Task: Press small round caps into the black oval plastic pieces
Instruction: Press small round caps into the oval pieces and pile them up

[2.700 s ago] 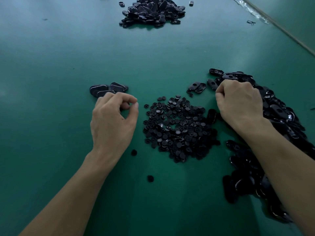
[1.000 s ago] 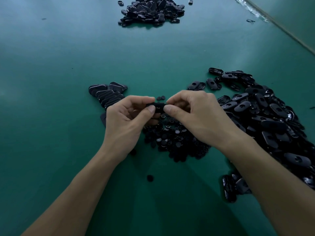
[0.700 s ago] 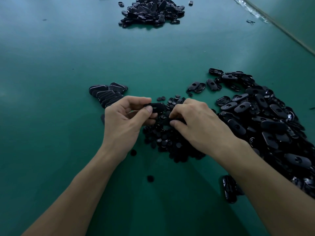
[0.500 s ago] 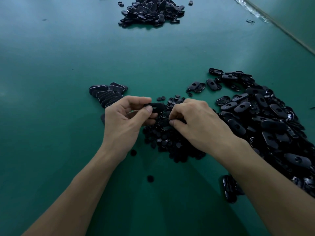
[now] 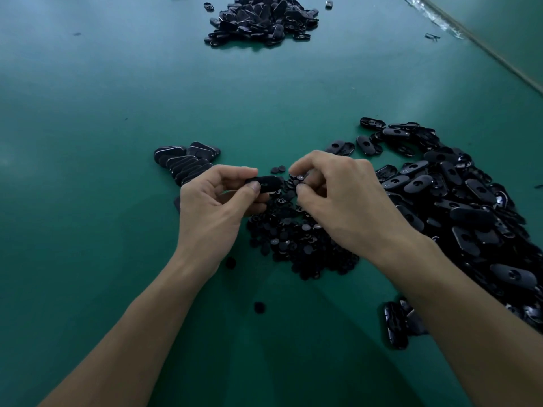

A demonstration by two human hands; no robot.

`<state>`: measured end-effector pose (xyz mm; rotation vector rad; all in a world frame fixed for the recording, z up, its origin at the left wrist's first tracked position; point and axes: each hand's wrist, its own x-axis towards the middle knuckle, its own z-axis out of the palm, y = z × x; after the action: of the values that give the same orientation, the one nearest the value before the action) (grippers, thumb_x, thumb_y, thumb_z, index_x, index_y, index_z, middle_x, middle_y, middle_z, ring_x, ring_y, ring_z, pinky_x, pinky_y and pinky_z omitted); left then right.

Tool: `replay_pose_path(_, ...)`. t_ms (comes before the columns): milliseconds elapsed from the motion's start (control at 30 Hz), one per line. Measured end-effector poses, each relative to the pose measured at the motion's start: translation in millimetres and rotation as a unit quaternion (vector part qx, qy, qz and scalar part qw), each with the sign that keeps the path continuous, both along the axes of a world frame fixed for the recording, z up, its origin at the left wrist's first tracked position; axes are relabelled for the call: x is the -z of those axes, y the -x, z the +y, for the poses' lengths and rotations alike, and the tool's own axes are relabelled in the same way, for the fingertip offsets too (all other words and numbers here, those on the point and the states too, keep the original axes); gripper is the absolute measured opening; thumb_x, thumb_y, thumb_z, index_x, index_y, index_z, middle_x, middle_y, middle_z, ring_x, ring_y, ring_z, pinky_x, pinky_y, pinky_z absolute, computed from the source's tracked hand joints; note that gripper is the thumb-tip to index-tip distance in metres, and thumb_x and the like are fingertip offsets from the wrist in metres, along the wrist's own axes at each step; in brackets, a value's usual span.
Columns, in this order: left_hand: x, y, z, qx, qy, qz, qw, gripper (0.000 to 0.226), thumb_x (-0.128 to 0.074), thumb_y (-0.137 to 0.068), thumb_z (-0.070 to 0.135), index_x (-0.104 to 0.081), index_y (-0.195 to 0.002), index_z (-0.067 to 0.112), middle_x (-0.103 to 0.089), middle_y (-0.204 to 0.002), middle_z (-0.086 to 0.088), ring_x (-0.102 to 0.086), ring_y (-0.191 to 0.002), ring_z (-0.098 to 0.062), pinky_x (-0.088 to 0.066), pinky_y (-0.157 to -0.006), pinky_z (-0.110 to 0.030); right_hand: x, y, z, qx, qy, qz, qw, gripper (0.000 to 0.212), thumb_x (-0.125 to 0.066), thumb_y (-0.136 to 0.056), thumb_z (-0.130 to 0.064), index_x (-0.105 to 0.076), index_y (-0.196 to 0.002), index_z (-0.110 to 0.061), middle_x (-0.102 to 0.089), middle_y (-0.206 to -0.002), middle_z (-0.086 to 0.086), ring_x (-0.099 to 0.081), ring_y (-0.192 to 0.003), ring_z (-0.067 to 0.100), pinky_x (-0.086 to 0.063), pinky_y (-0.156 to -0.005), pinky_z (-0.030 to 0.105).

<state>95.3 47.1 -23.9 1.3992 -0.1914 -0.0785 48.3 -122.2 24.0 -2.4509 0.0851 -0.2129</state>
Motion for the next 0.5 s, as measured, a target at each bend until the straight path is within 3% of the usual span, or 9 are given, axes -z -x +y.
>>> replay_pose_path(67, 0.4, 0.2, 0.0, 0.001, -0.002, -0.001, 1.0, 0.018, -0.067, -0.09, -0.004, -0.072, -0.091, 0.013, -0.073, -0.079, -0.002, -0.075, -0.074, -0.02, -0.059, -0.067, -0.024, -0.2, -0.7, -0.2, -0.003, 0.007, 0.002, 1.0, 0.024, -0.057, -0.096, -0.016, -0.071, -0.115, -0.021, -0.069, -0.082, -0.009, -0.061, -0.082, 0.008, -0.054, -0.078, 0.03)
replay_pose_path(167, 0.7, 0.1, 0.3, 0.0, -0.003, -0.002, 1.0, 0.018, -0.067, -0.09, -0.004, -0.072, -0.091, 0.014, -0.073, -0.078, -0.001, -0.075, -0.075, -0.022, -0.059, -0.067, -0.024, 0.7, -1.3, -1.4, -0.002, 0.004, 0.006, 1.0, 0.02, -0.057, -0.098, -0.017, -0.074, -0.108, -0.021, -0.068, -0.082, -0.011, -0.056, -0.074, 0.0, -0.047, -0.071, 0.019)
replay_pose_path(267, 1.0, 0.2, 0.5, -0.001, -0.004, 0.001, 1.0, 0.018, -0.067, -0.09, -0.004, -0.072, -0.091, 0.014, -0.072, -0.078, 0.0, -0.075, -0.075, -0.022, -0.059, -0.067, -0.024, 2.7, -1.3, -2.9, 0.002, -0.013, 0.021, 1.0, 0.016, -0.057, -0.099, -0.02, -0.071, -0.101, -0.028, -0.066, -0.08, -0.01, -0.055, -0.078, 0.01, -0.044, -0.068, 0.022)
replay_pose_path(367, 1.2, 0.2, 0.6, -0.001, -0.006, 0.001, 1.0, 0.017, -0.068, -0.09, -0.003, -0.072, -0.091, 0.013, -0.072, -0.077, 0.0, -0.075, -0.075, -0.022, -0.059, -0.067, -0.024, 2.1, -1.0, -2.1, 0.004, -0.021, 0.013, 1.0, 0.016, -0.061, -0.098, -0.018, -0.074, -0.1, -0.027, -0.068, -0.08, -0.011, -0.057, -0.069, 0.0, -0.044, -0.062, 0.012)
replay_pose_path(500, 0.5, 0.5, 0.8, 0.001, -0.005, 0.005, 1.0, 0.017, -0.068, -0.09, -0.004, -0.072, -0.091, 0.012, -0.073, -0.079, -0.002, -0.076, -0.076, -0.023, -0.059, -0.068, -0.024, -0.3, -0.5, 0.5, 0.007, -0.033, -0.014, 0.999, 0.013, -0.068, -0.094, -0.018, -0.078, -0.102, -0.018, -0.074, -0.086, -0.012, -0.066, -0.08, -0.004, -0.051, -0.079, 0.009)
